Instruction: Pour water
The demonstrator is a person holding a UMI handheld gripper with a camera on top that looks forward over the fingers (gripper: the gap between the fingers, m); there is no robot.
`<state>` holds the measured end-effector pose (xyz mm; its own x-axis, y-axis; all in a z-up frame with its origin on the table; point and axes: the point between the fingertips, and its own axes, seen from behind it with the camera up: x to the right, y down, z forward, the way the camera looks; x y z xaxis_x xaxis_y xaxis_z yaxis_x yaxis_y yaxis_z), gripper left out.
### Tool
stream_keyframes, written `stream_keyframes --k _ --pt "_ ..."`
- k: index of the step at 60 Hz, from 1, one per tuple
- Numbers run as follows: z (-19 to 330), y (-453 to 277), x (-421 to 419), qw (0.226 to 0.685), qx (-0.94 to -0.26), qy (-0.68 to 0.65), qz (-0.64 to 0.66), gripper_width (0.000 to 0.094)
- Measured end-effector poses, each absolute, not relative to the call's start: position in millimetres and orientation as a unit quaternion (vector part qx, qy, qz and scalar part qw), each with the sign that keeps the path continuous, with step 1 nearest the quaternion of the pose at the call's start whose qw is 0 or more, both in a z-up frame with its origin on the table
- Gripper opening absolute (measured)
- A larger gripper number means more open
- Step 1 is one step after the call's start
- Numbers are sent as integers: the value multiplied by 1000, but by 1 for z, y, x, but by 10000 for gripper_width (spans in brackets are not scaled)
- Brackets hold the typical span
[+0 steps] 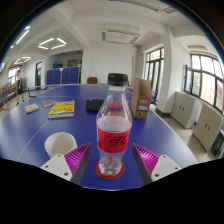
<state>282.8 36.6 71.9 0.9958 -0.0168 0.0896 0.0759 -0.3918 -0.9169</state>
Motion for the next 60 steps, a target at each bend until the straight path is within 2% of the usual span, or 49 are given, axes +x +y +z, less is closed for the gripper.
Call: stream_keyframes --k 1,8,15,16,23,32,43,60 --pt "81 11 277 547 -836 -15 -41 853" --pt "98 -38 273 516 -855 16 -53 847" --pt "136 -138 243 490 -870 40 -39 854" --pt "139 -134 237 486 -872 42 -41 856" --pt "173 -229 218 476 -876 46 -63 852" --pt "209 -306 190 474 -876 59 -69 852" --pt "231 -361 174 487 -867 61 -83 852" --pt "252 -390 166 510 -853 57 -93 853"
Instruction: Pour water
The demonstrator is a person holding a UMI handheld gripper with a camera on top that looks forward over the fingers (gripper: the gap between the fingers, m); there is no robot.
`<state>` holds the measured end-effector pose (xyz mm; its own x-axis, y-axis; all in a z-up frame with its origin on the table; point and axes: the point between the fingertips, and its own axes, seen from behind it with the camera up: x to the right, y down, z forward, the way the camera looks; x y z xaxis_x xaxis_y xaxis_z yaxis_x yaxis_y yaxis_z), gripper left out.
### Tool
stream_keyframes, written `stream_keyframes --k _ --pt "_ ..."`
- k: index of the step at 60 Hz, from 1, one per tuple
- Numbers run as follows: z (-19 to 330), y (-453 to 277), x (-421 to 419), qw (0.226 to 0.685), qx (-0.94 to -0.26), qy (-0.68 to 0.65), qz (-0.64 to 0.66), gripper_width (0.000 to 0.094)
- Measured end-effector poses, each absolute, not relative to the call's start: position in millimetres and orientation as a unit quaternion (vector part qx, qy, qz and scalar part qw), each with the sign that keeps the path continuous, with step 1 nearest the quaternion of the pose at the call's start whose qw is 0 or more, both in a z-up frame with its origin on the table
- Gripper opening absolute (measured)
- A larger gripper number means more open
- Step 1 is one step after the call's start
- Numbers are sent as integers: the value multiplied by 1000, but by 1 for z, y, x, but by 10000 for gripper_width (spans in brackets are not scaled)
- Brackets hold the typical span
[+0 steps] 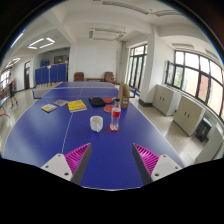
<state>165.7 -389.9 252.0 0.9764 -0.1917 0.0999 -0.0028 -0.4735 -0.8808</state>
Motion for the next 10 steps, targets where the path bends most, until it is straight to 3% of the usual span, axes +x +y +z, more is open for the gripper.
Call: stream_keyframes --k 10 --pt "253 -394 166 511 -853 49 -96 851"
